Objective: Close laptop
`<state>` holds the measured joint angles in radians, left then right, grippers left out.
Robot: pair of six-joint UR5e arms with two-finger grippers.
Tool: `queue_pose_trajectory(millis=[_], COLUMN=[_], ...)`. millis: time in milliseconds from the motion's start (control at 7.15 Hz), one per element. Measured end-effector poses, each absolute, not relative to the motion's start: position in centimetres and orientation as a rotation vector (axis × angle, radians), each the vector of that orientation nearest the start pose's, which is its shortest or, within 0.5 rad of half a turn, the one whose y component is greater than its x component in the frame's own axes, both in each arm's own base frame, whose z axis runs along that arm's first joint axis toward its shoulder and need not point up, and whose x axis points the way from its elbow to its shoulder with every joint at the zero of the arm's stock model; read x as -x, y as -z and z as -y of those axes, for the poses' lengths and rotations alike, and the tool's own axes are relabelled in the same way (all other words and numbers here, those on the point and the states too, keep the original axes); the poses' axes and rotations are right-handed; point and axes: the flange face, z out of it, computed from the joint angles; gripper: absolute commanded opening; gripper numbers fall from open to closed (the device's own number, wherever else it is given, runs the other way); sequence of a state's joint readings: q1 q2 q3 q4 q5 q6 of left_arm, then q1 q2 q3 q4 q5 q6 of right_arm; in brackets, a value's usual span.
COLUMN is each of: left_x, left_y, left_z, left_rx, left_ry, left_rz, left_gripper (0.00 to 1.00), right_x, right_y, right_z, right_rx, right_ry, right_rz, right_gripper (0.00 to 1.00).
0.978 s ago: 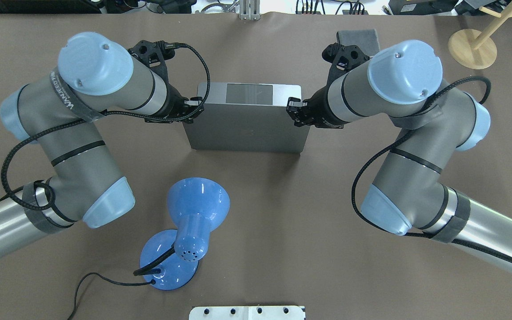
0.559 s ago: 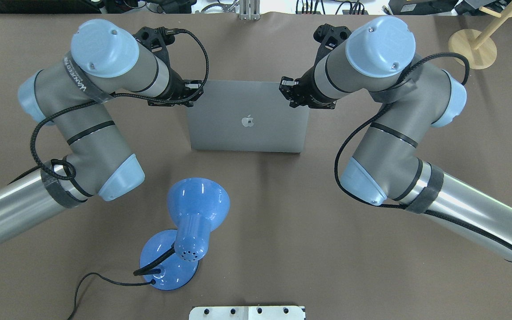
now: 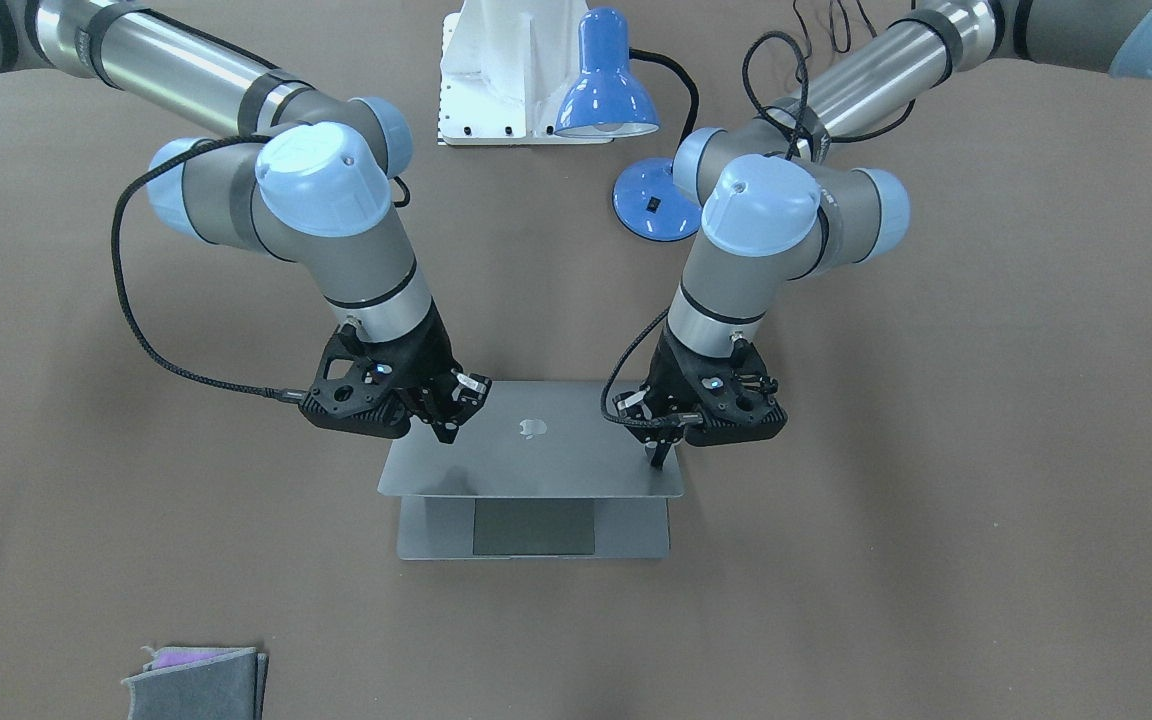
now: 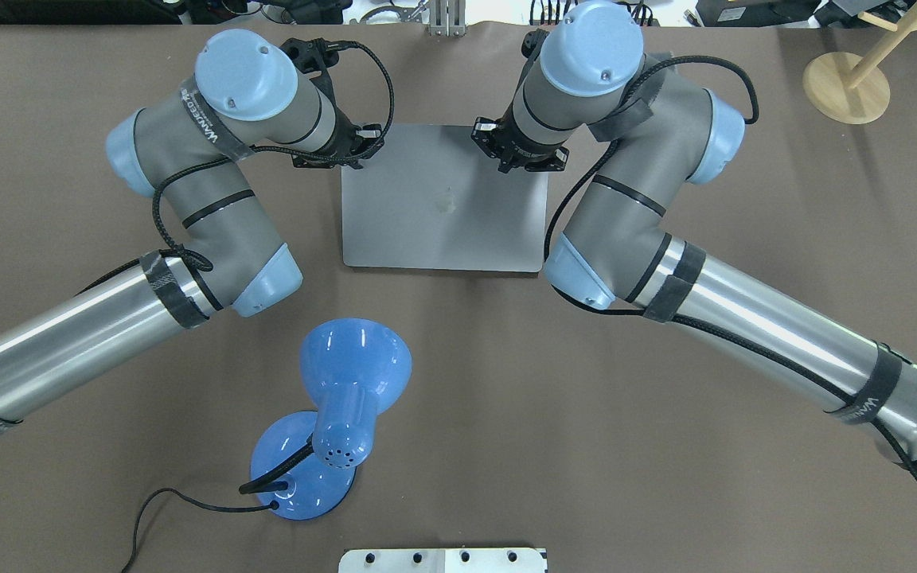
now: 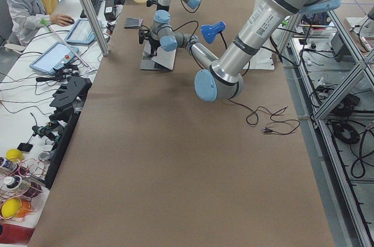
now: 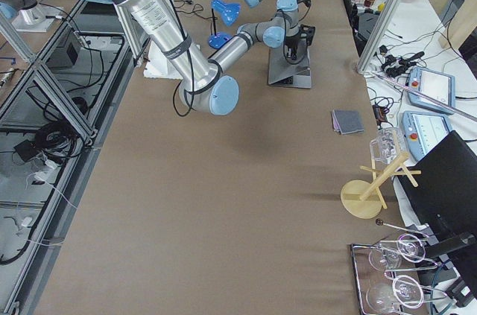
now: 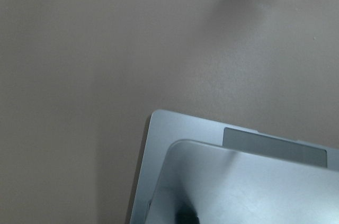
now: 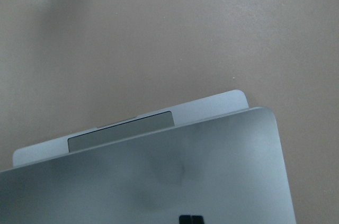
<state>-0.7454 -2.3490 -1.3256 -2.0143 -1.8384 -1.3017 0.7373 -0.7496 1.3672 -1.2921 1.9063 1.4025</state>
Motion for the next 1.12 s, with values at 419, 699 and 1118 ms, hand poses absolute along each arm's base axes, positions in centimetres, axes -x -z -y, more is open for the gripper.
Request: queue_pose_trajectory(millis=[419, 699, 1118], left_x=[-52.8, -53.6, -47.0], left_y=[-26.1, -26.6, -22.3], left_z=[63.3, 64.0, 64.3], left_rx=[-0.264, -0.266, -0.219], left_ry=[0.317, 0.315, 0.292], left_rz=[-0.934, -0.934, -1.036], left_gripper=[0.00, 0.00, 0.00], right_x=[53.3, 53.9, 47.0], right_y=[-24.8, -25.5, -22.5], right_z=[62.2, 62.7, 64.9], right_rx=[-0.060, -0.024, 0.034], right_ry=[-0.368, -0.357, -0.335], right_rz=[0.923, 0.925, 1.033], right_gripper=[0.00, 0.00, 0.00])
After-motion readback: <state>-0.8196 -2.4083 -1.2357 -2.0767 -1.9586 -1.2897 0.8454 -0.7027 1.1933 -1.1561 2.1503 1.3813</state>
